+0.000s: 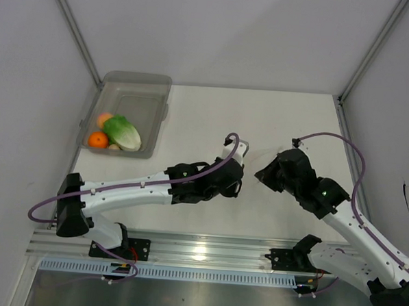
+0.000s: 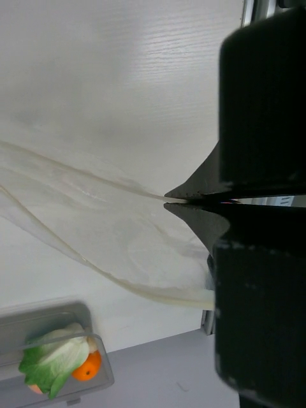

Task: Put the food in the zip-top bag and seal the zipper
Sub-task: Open the zipper of the food storage bag.

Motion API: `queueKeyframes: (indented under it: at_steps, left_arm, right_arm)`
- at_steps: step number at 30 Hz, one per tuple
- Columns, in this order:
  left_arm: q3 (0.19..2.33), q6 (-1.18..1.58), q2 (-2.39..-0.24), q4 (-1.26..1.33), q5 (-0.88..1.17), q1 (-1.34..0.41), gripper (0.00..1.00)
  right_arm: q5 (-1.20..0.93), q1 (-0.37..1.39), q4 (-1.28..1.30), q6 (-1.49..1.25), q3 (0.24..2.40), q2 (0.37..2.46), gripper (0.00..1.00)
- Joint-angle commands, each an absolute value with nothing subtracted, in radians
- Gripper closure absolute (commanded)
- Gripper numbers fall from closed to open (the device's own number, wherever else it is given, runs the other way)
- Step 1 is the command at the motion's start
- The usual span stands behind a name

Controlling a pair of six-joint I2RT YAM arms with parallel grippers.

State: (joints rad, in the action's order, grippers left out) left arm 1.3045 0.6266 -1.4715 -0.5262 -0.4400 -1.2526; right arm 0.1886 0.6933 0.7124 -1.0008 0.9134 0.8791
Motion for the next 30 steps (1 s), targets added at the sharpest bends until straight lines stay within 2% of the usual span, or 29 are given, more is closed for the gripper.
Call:
queueKeyframes:
  at_steps: [1,9,11,12,14,18,22,30]
  left_arm:
    - [1.364,0.667,-1.434,-0.5,-0.417,-1.236,0.99]
    - [1.381,0.681,-1.474,-0.393,-0.287,-1.224,0.98]
    - [1.384,0.686,-1.483,-0.385,-0.272,-1.221,0.9]
    - [1.382,0.695,-1.496,-0.387,-0.267,-1.218,0.76]
    - [1.382,0.698,-1.506,-0.379,-0.24,-1.204,0.72]
    - [1.382,0.71,-1.542,-0.368,-0.18,-1.166,0.54]
    - [1.368,0.719,-1.58,-0.342,-0.103,-1.123,0.49]
    - [1.368,0.709,-1.611,-0.293,-0.021,-1.097,0.5]
  right_arm:
    - [0.262,0.71,0.75,-0.96,1.011,0.882,1.0]
    - [0.414,0.756,0.974,-0.853,1.261,0.946,1.0]
    - [0.423,0.756,1.023,-0.825,1.291,0.963,1.0]
    - [0.426,0.756,1.037,-0.801,1.313,0.982,1.0]
    - [0.423,0.756,1.068,-0.781,1.321,0.999,1.0]
    - [0.4,0.758,1.089,-0.747,1.31,1.023,1.0]
    - [0.368,0.761,1.097,-0.735,1.282,1.022,1.0]
    - [0.328,0.762,1.075,-0.716,1.25,1.031,1.0]
